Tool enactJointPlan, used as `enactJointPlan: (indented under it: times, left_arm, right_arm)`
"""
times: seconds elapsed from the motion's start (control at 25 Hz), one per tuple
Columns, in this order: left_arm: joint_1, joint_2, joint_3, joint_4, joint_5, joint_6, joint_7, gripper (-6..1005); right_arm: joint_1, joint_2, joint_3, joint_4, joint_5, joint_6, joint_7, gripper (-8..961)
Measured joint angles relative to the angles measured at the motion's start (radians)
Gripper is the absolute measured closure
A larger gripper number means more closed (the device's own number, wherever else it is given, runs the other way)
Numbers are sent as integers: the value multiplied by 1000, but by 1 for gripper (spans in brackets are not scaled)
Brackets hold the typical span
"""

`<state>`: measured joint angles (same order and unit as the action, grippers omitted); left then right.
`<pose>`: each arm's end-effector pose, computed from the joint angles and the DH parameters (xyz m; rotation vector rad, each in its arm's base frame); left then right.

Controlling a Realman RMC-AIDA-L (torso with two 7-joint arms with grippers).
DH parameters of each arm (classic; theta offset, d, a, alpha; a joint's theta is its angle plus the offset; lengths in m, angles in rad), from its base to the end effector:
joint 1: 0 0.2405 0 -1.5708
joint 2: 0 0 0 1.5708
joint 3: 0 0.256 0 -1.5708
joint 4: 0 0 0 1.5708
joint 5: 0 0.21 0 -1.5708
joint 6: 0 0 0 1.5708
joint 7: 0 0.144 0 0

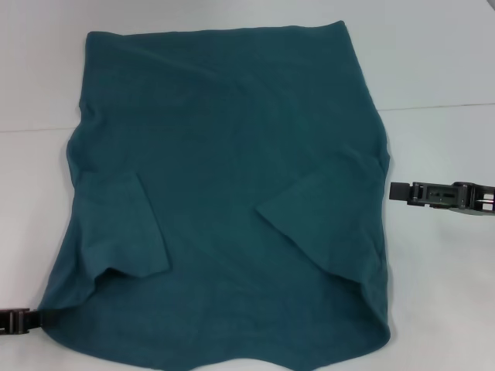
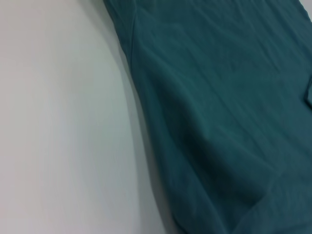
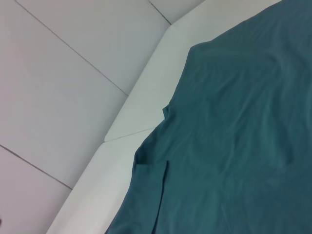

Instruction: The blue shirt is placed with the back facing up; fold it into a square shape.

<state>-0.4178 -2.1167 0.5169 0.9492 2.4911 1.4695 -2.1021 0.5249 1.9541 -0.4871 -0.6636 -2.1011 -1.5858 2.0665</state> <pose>-0.3482 0.2999 0.0412 -2.2150 -1.5634 -0.2112 0.3027 0.3403 0.0707 -2.3092 1.5368 0.7858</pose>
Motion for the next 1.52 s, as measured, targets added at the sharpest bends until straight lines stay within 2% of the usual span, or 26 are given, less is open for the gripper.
enactJointPlan:
  times: [0.2, 0.44, 0.76, 1.04, 1.52]
  left_arm:
    - [-1, 0, -1, 1, -1, -1, 0, 868]
    - [-1, 2, -8, 2, -11, -2, 0, 973]
    - [-5, 4, -6, 2, -12, -6, 7, 972]
    - [-10, 3, -2, -1, -12, -7, 17, 972]
    - [-13, 0, 0, -6, -12, -7, 47, 973]
  right_arm:
    - [0, -2, -14, -2, -5, -1, 2, 27]
    - [13, -11, -103, -12, -60, -38, 92, 29]
    - [29, -15, -120, -120, -168, -168, 327, 32]
    - [49, -15, -130, -135, -254, -174, 430, 41]
    - [143, 16, -247, -128, -372, -115, 569, 42]
